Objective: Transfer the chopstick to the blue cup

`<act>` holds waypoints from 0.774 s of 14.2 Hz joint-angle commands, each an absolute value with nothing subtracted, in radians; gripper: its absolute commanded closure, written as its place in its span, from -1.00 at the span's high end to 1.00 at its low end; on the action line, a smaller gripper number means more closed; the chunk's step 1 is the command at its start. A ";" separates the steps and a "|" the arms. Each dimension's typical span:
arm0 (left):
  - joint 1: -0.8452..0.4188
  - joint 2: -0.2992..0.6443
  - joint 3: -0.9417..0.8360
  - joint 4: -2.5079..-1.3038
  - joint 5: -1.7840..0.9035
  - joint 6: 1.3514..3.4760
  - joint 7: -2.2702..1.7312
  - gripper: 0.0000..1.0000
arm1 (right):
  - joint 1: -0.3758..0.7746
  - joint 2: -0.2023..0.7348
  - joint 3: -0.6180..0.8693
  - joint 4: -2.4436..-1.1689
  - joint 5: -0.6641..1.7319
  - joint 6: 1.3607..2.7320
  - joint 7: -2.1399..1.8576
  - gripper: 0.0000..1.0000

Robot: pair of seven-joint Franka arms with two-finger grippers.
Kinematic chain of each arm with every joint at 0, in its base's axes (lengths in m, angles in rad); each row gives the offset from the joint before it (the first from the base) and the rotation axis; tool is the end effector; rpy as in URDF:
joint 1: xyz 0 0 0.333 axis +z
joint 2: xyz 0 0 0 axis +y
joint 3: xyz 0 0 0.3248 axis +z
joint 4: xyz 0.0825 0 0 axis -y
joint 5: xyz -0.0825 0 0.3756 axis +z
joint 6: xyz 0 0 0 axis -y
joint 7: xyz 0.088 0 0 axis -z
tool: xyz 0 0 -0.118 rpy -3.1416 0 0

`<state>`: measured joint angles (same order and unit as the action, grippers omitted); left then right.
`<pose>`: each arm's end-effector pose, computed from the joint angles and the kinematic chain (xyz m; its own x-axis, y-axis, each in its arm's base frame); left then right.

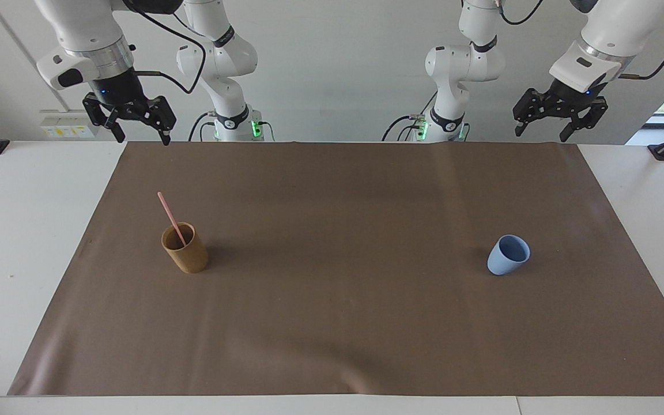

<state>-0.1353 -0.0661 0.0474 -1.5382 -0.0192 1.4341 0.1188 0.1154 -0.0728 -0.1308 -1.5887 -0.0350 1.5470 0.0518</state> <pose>0.5079 -0.0463 0.6604 0.9775 -0.2079 -0.0351 -0.2071 -0.9780 0.0266 0.5208 -0.0151 0.6504 0.9972 -0.0679 0.0318 -0.0687 -0.9974 0.0239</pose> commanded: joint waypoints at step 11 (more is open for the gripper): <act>-0.123 -0.083 0.038 -1.554 -0.011 1.447 0.126 1.00 | 0.115 -0.098 -0.130 -1.617 -0.018 1.546 0.061 1.00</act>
